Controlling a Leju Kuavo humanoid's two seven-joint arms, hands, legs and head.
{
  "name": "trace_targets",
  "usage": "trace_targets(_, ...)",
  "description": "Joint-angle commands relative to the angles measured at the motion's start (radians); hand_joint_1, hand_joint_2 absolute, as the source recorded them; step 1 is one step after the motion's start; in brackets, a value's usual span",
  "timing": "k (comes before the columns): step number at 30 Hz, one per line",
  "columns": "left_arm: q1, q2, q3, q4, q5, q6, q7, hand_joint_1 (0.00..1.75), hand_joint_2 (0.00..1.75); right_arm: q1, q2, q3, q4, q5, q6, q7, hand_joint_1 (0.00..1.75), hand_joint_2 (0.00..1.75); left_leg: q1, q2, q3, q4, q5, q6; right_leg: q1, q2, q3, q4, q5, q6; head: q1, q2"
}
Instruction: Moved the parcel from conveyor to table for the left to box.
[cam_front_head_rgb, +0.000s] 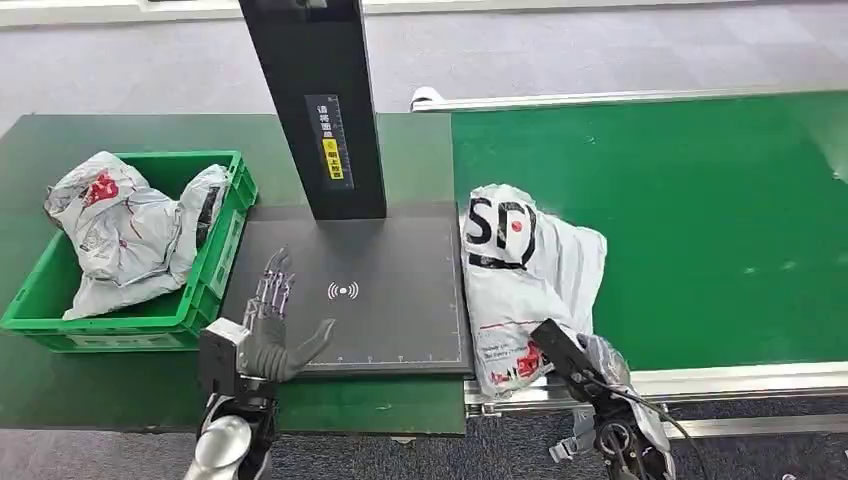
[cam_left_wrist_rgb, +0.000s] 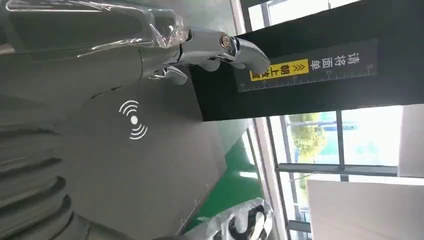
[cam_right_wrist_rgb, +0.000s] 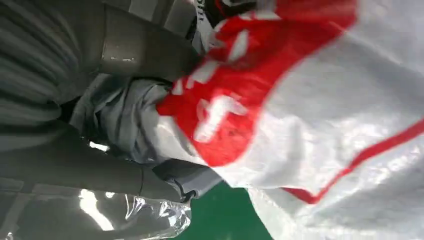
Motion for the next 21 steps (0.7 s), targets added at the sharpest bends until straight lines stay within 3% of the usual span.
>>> trace_targets(1,0.033,0.008,0.043,-0.029,0.0,0.022,0.0,0.0,1.75,0.022,0.027,-0.06,-0.176,-0.224,-0.083,-0.197,1.75,1.75,-0.001,0.001,-0.001,-0.001,0.001,0.0,-0.001,0.001,-0.002,0.0,0.0,0.0,0.0,0.0)
trace_targets(6,0.018,-0.013,0.076,-0.011,0.041,0.109,-0.02,0.0,1.75,0.072,0.073,-0.117,-0.354,-0.494,-0.133,-0.435,1.75,1.75,-0.001,0.0,-0.002,0.0,0.0,0.0,-0.001,0.0,-0.002,0.0,0.0,0.0,0.0,0.0)
trace_targets(10,0.011,-0.014,0.065,0.01,0.043,0.127,-0.049,0.0,1.75,0.114,0.099,-0.153,-0.426,-0.72,-0.072,-0.554,1.75,1.75,-0.001,-0.003,-0.001,-0.002,0.001,0.001,-0.001,-0.002,-0.002,-0.002,0.0,0.0,0.0,0.0)
trace_targets(12,0.009,-0.022,0.069,0.016,0.035,0.175,-0.073,0.0,1.75,0.128,0.11,-0.166,-0.449,-0.756,-0.098,-0.604,1.75,1.75,0.0,-0.003,-0.001,-0.002,0.001,0.001,0.0,-0.002,-0.001,-0.002,0.001,0.0,0.0,0.0)
trace_targets(15,0.013,-0.033,0.086,-0.013,0.034,0.293,-0.125,0.0,1.75,0.145,0.102,-0.129,-0.494,-0.679,-0.178,-0.674,1.75,1.75,-0.001,-0.001,-0.002,-0.001,0.001,0.0,0.0,-0.002,-0.002,-0.001,0.0,0.0,0.0,0.0)
trace_targets(18,0.04,-0.025,0.07,-0.092,0.001,0.419,-0.201,0.0,1.75,0.131,0.064,-0.01,-0.473,-0.506,-0.112,-0.619,1.75,1.75,0.0,0.0,-0.003,-0.001,0.001,0.001,0.0,0.0,-0.003,-0.001,0.001,0.0,0.0,0.0)
trace_targets(20,0.057,-0.021,0.069,-0.142,0.006,0.471,-0.229,0.0,1.75,0.103,0.03,0.112,-0.419,-0.217,-0.114,-0.554,1.75,1.75,0.0,0.005,-0.003,-0.001,0.0,0.0,0.0,0.005,-0.005,-0.001,0.002,0.0,0.0,0.0)
trace_targets(21,0.059,-0.018,0.068,-0.147,0.006,0.473,-0.229,0.0,1.75,0.098,0.042,0.125,-0.412,-0.202,-0.12,-0.547,1.75,1.75,0.0,0.006,-0.002,-0.001,0.0,0.0,0.0,0.005,-0.004,-0.001,0.002,0.0,0.0,0.0)
